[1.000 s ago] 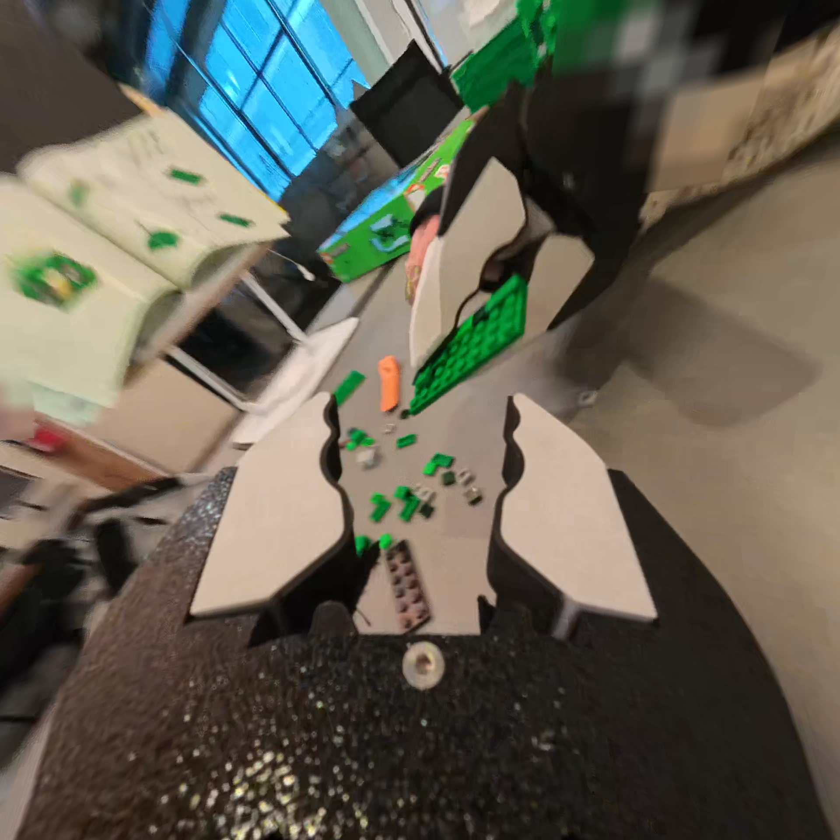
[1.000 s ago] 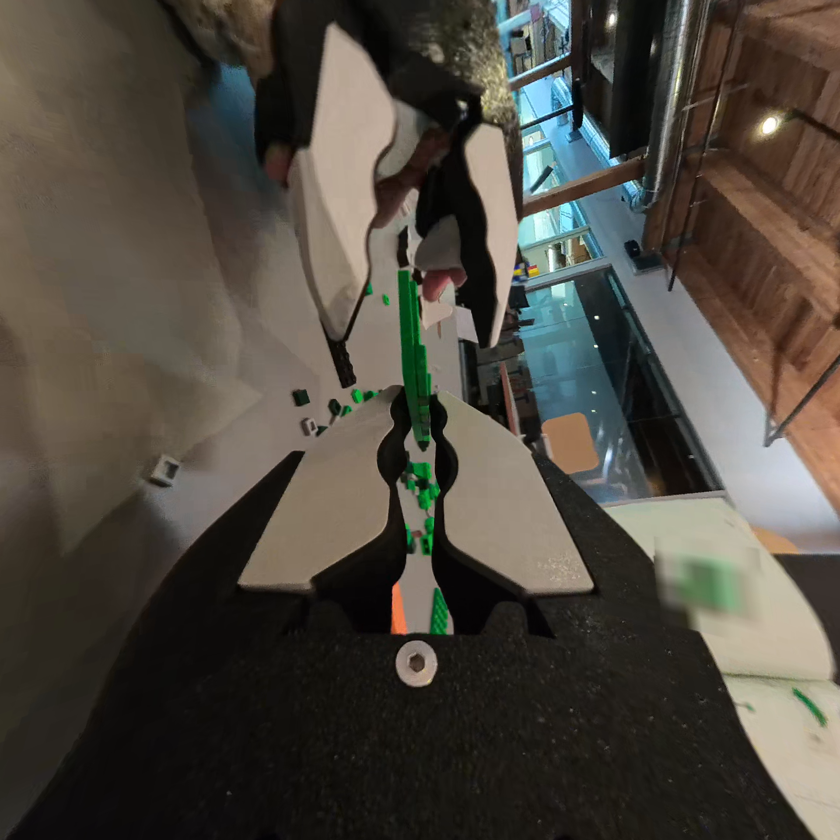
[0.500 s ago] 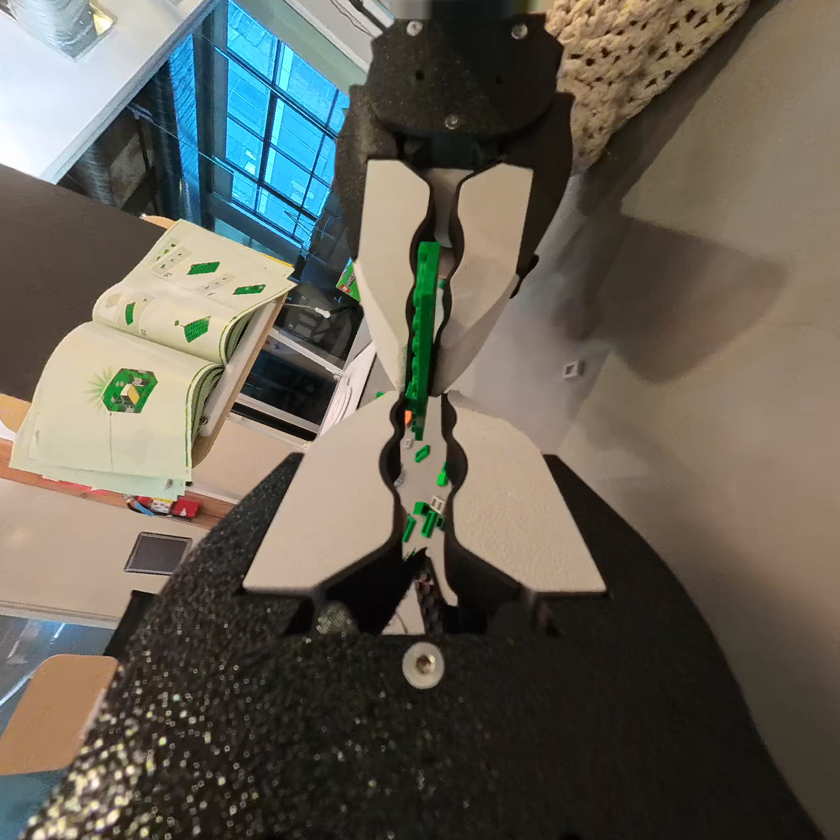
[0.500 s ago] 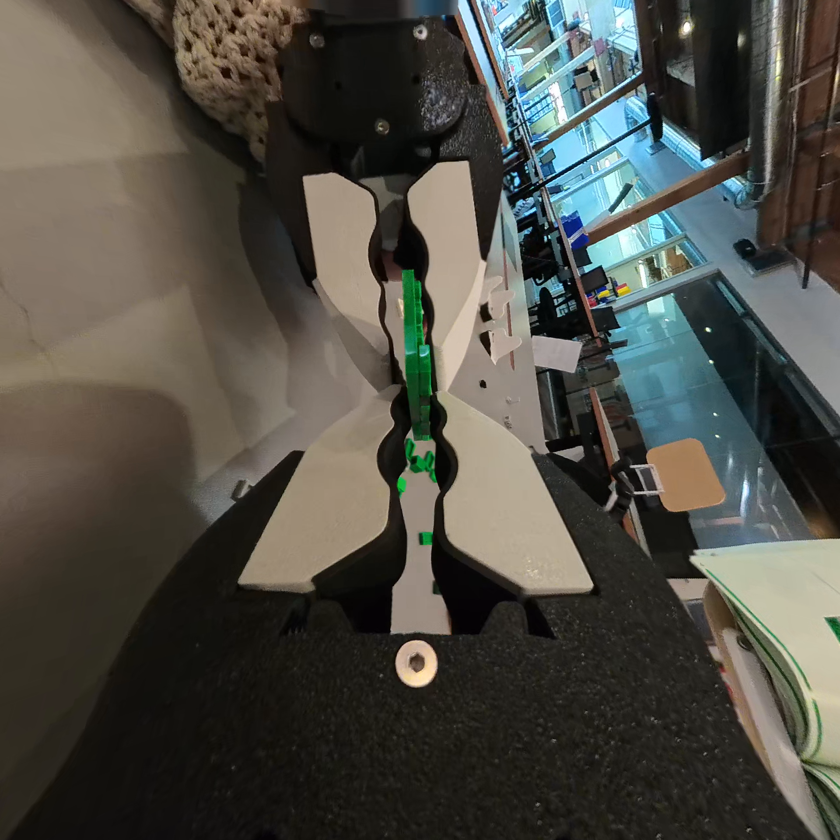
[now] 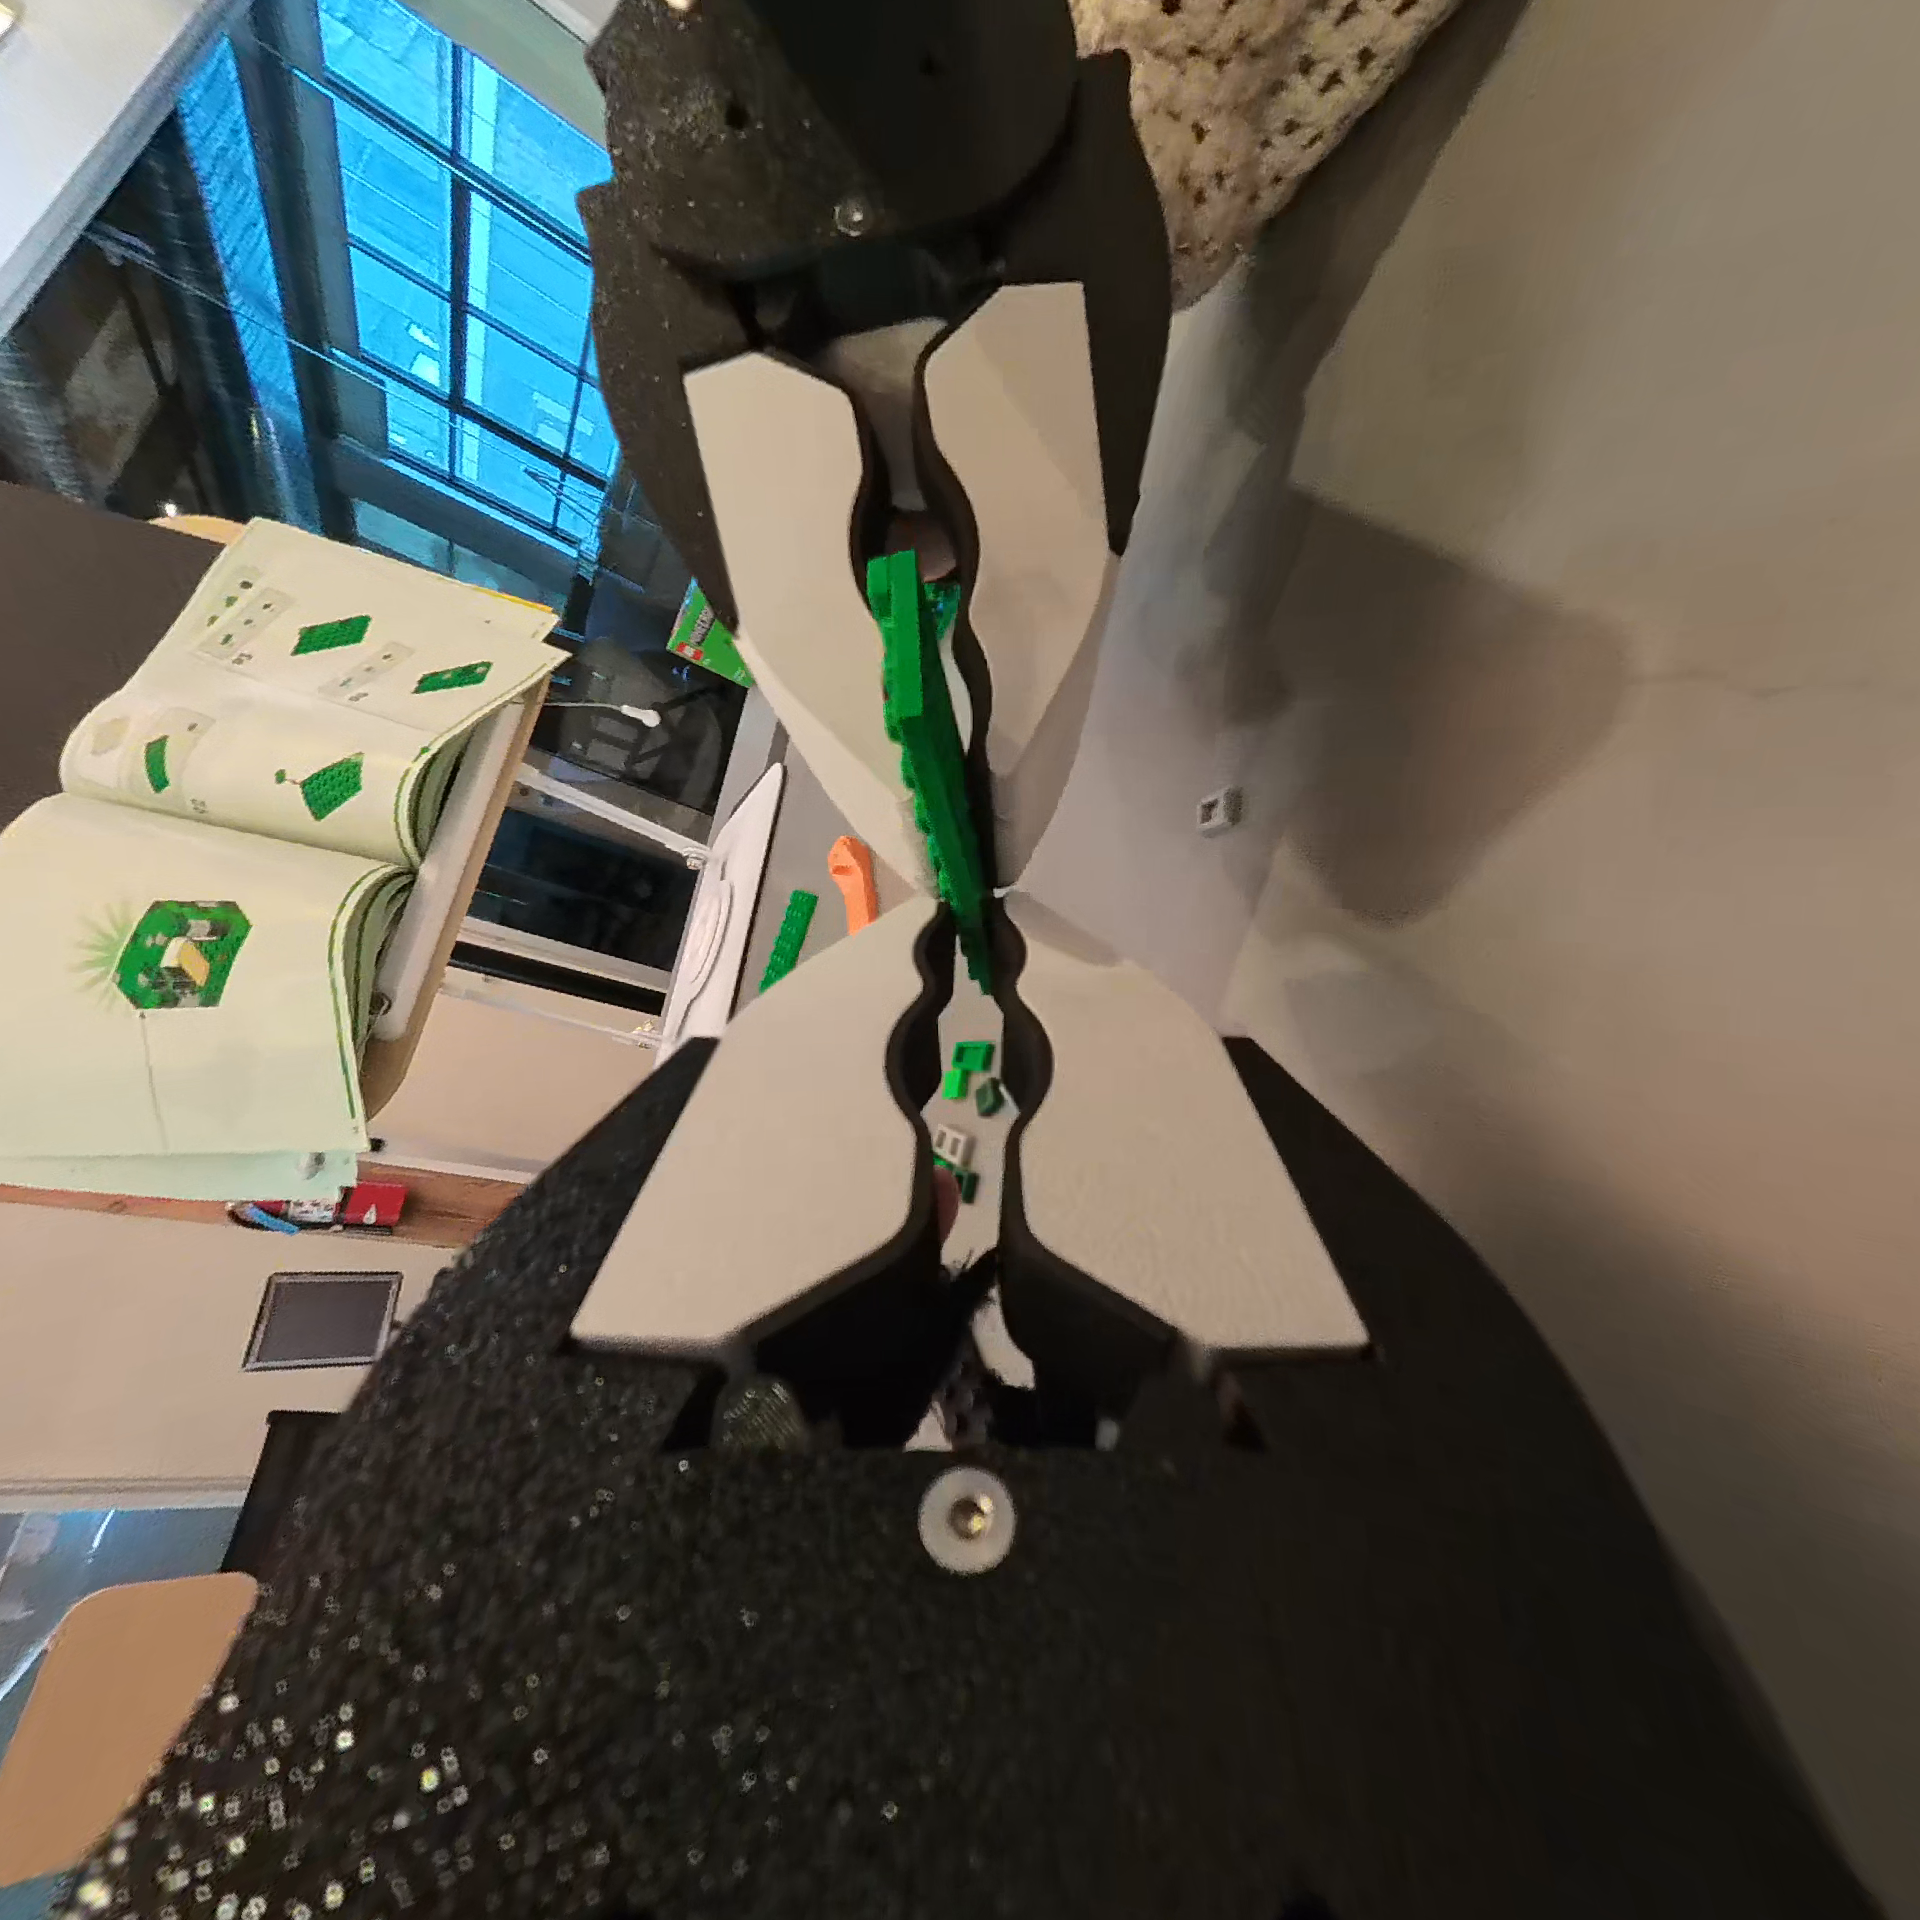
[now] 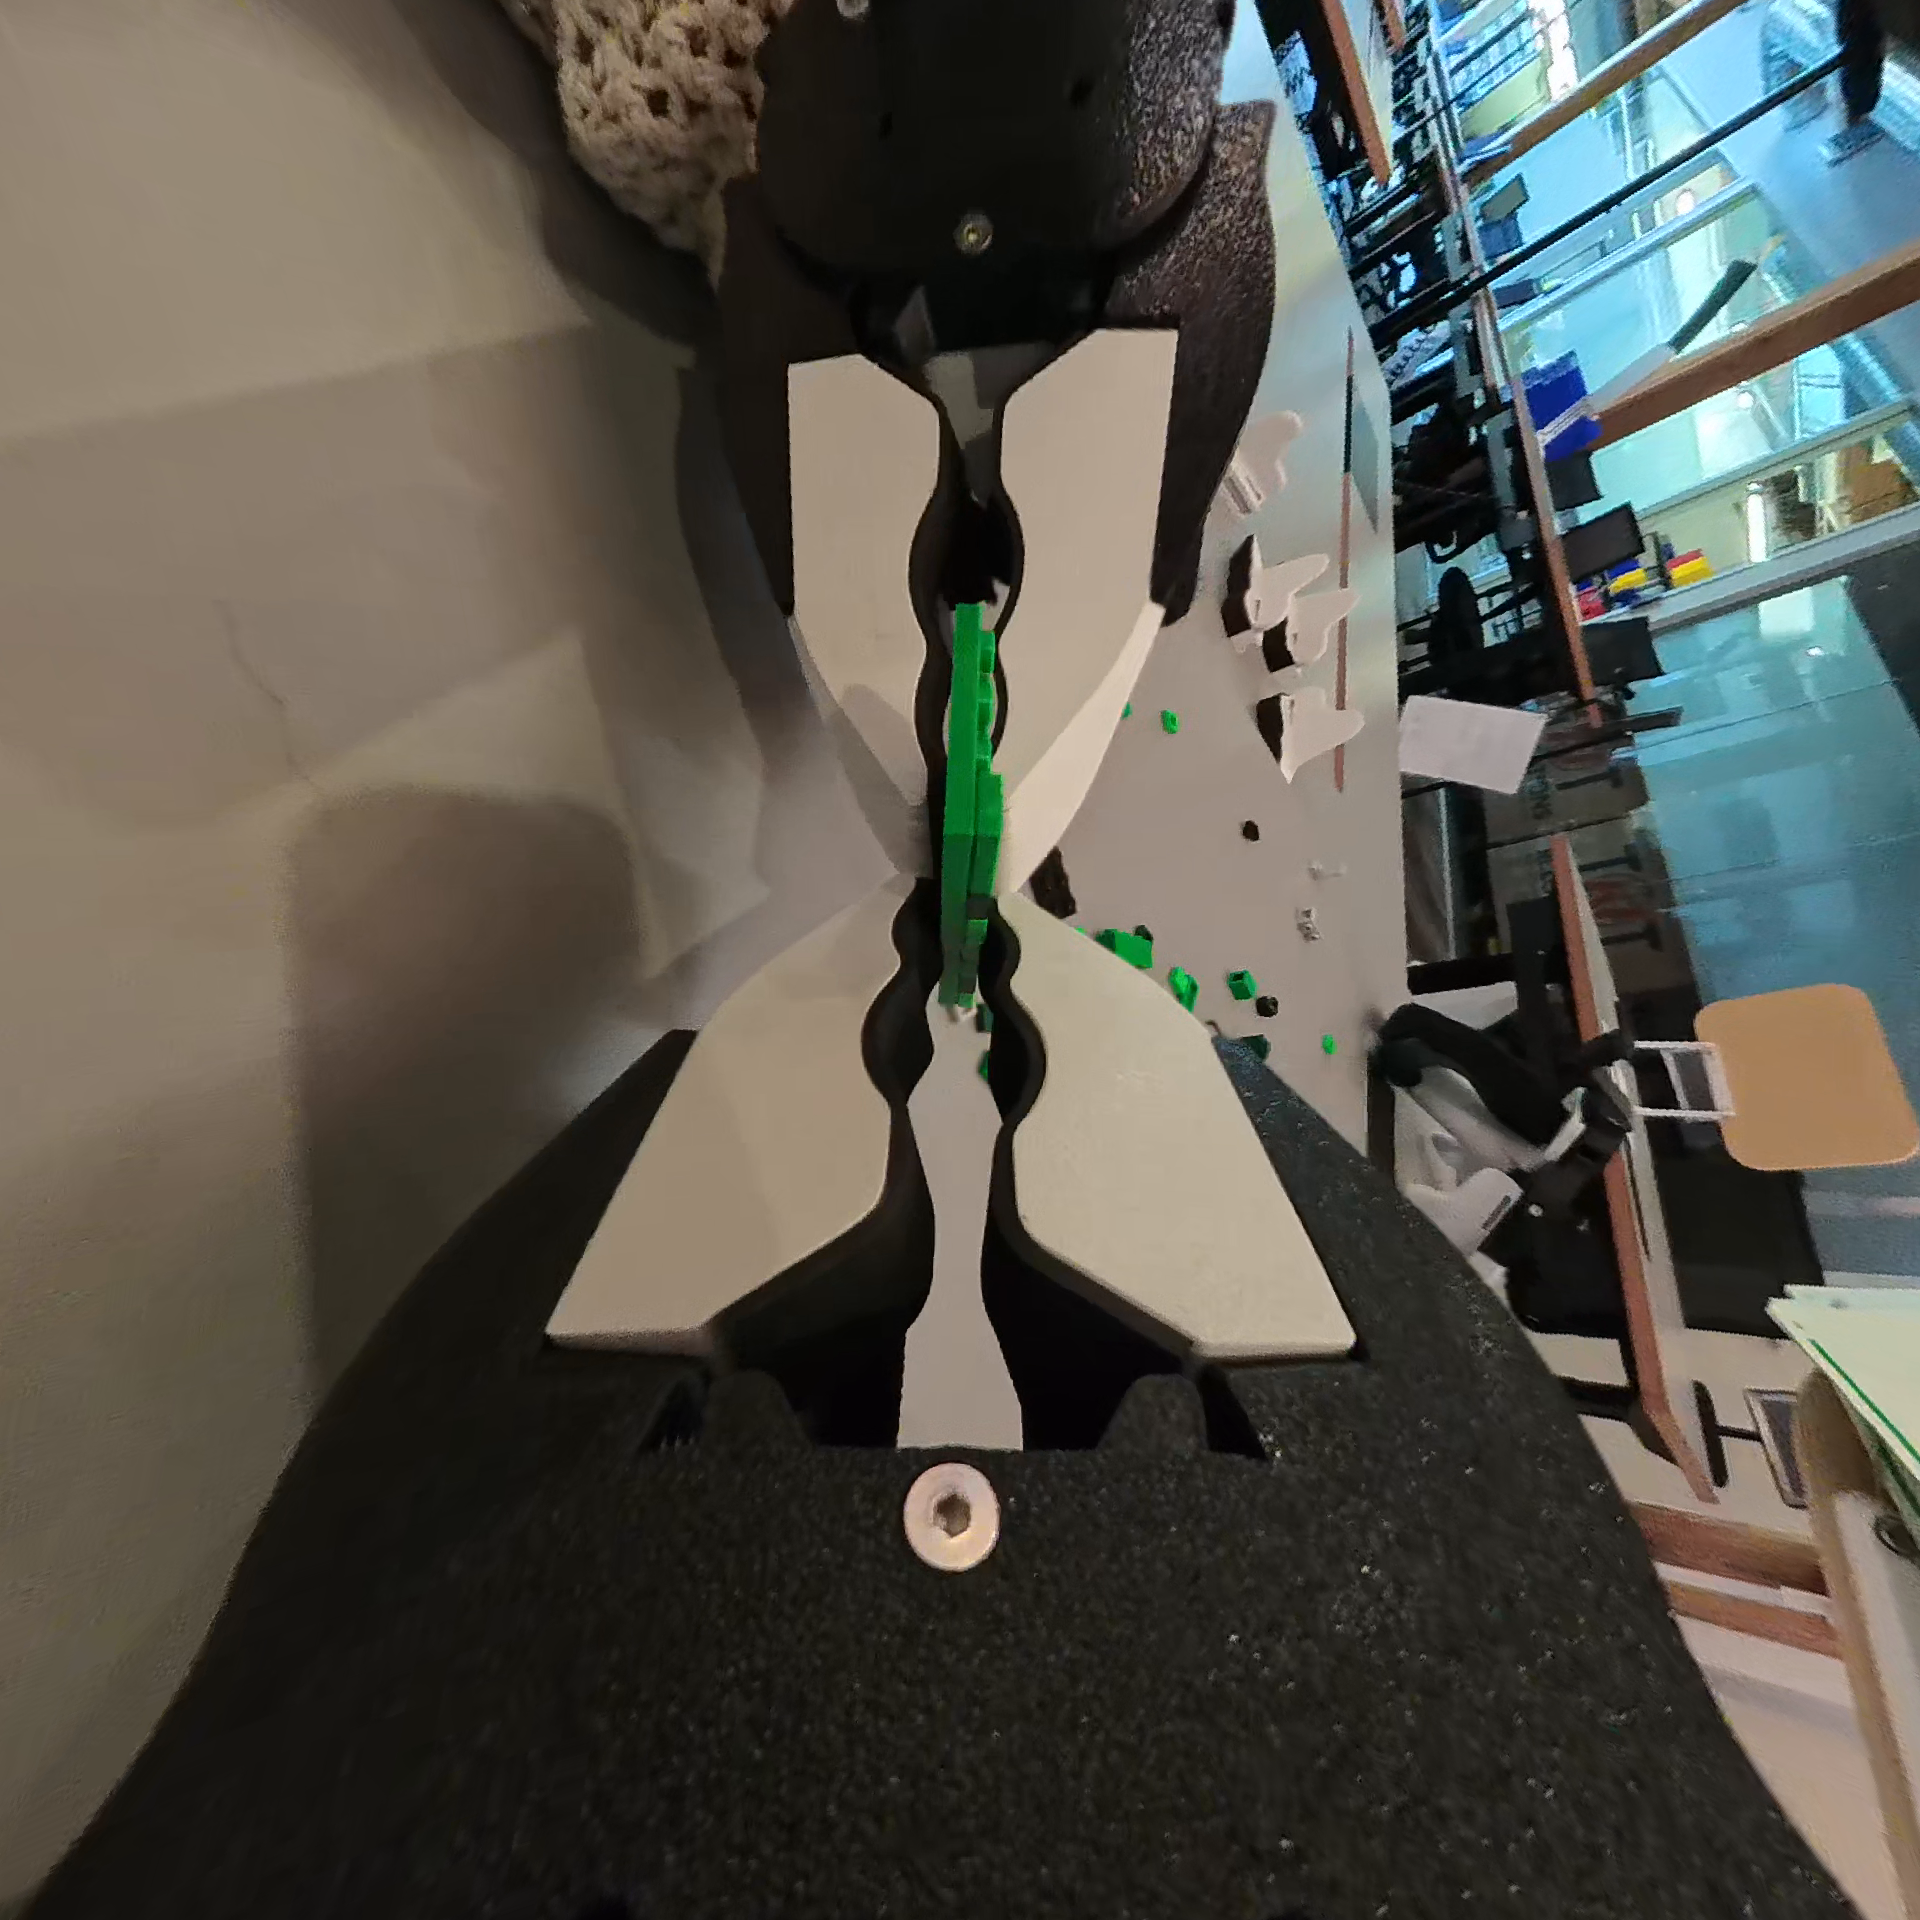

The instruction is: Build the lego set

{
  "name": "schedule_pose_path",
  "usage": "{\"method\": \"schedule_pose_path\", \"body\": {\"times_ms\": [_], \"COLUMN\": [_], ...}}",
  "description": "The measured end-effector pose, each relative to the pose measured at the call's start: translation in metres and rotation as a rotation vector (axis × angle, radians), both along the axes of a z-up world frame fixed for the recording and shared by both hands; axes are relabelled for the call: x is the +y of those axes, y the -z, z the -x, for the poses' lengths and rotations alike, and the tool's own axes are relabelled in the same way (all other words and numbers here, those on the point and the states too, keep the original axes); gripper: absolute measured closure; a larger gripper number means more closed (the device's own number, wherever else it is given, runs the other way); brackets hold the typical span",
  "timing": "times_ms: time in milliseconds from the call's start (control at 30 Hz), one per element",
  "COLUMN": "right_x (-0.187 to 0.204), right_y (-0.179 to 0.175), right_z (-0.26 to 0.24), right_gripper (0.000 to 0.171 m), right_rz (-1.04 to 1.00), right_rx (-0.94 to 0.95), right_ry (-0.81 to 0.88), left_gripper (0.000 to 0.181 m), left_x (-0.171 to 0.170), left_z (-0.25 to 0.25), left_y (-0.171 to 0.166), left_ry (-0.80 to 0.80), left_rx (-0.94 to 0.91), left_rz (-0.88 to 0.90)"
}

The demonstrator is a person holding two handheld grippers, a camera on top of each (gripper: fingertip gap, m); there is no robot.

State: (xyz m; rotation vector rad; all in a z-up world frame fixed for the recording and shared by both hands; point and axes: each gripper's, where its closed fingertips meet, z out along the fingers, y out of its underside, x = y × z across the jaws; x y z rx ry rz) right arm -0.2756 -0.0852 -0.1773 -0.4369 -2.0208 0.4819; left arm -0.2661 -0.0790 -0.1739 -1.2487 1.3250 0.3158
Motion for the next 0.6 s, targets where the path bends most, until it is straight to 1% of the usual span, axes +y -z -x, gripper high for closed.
{"method": "schedule_pose_path", "body": {"times_ms": [67,133,167,233,267,333,367,400,467,600], "right_x": [0.002,0.007,0.010,0.019,0.021,0.023,0.023,0.022,0.023,0.018], "right_y": [-0.002,-0.010,-0.015,-0.027,-0.027,-0.033,-0.034,-0.035,-0.041,-0.036], "right_z": [0.000,0.003,0.005,0.008,0.008,0.008,0.008,0.008,0.008,0.009], "right_gripper": [0.165,0.165,0.165,0.165,0.165,0.165,0.165,0.165,0.165,0.165], "right_rz": [-0.005,-0.044,-0.080,-0.206,-0.284,-0.394,-0.431,-0.464,-0.543,-0.654], "right_rx": [0.020,0.116,0.181,0.334,0.354,0.433,0.454,0.469,0.524,0.525], "right_ry": [0.005,0.023,0.036,0.069,0.074,0.095,0.095,0.094,0.111,0.081], "left_gripper": [0.176,0.175,0.174,0.142,0.126,0.095,0.086,0.080,0.079,0.093], "left_x": [0.001,0.007,0.010,0.013,0.013,0.008,0.005,0.003,0.003,-0.001], "left_z": [0.000,0.003,0.005,0.010,0.011,0.004,0.000,-0.003,-0.005,-0.016], "left_y": [-0.001,-0.009,-0.012,-0.012,-0.012,-0.020,-0.026,-0.029,-0.027,-0.019], "left_ry": [-0.011,-0.052,-0.079,-0.097,-0.089,-0.015,0.028,0.053,0.050,0.061], "left_rx": [-0.022,-0.119,-0.183,-0.283,-0.353,-0.536,-0.621,-0.674,-0.691,-0.647], "left_rz": [-0.003,-0.004,0.028,0.136,0.206,0.351,0.409,0.453,0.489,0.510]}}
